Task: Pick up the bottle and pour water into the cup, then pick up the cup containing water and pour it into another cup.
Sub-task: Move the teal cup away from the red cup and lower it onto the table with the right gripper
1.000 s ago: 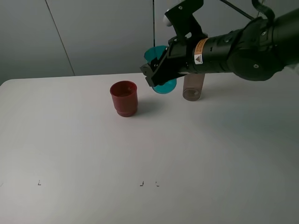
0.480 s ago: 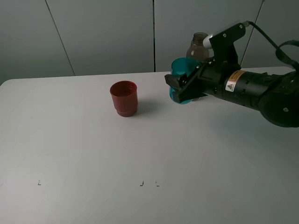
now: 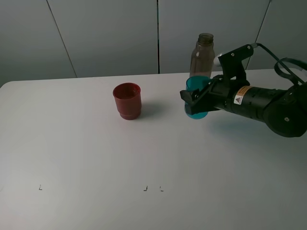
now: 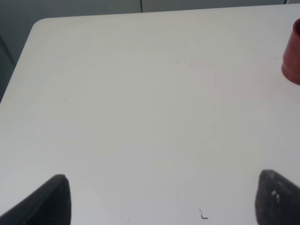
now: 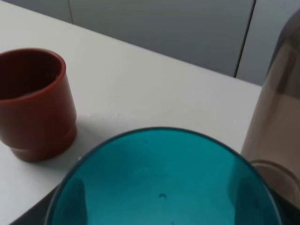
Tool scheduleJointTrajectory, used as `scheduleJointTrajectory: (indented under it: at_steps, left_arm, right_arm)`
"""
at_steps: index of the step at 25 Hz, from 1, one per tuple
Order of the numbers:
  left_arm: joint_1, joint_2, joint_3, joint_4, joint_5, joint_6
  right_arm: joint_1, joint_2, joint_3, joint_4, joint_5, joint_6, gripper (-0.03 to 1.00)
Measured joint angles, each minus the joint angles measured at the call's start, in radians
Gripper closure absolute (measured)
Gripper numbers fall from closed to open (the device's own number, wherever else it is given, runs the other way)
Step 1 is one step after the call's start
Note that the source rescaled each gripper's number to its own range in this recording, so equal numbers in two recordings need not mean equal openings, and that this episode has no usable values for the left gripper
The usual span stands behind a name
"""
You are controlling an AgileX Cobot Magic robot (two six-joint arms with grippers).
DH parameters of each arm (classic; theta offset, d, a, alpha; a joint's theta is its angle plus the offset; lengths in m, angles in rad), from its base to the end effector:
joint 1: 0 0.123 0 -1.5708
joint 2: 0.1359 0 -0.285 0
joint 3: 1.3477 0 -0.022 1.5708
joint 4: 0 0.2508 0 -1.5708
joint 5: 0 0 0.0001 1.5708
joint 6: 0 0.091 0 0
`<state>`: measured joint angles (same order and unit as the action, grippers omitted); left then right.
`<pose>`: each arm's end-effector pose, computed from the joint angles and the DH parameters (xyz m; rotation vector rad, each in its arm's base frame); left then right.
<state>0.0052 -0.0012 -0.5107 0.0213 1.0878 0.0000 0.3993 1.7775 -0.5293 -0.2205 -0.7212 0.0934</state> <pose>-0.0074 0.0017 0.2781 -0.0068 2.0594 0.0288 0.2684 0.1275 0.1308 -0.5660 1.9553 0.3522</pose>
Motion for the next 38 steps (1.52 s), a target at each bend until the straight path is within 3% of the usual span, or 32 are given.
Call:
scheduleJointTrajectory:
  at_steps: [14,38]
  left_arm:
    - [0.0,0.0,0.0,0.0,0.0,0.0]
    - [0.0,0.0,0.0,0.0,0.0,0.0]
  right_arm:
    - [0.0,0.177,0.004,0.074,-0.147,-0.06,0.88]
    - [0.0,0.219,0.002,0.074,-0.163,-0.068,0.88]
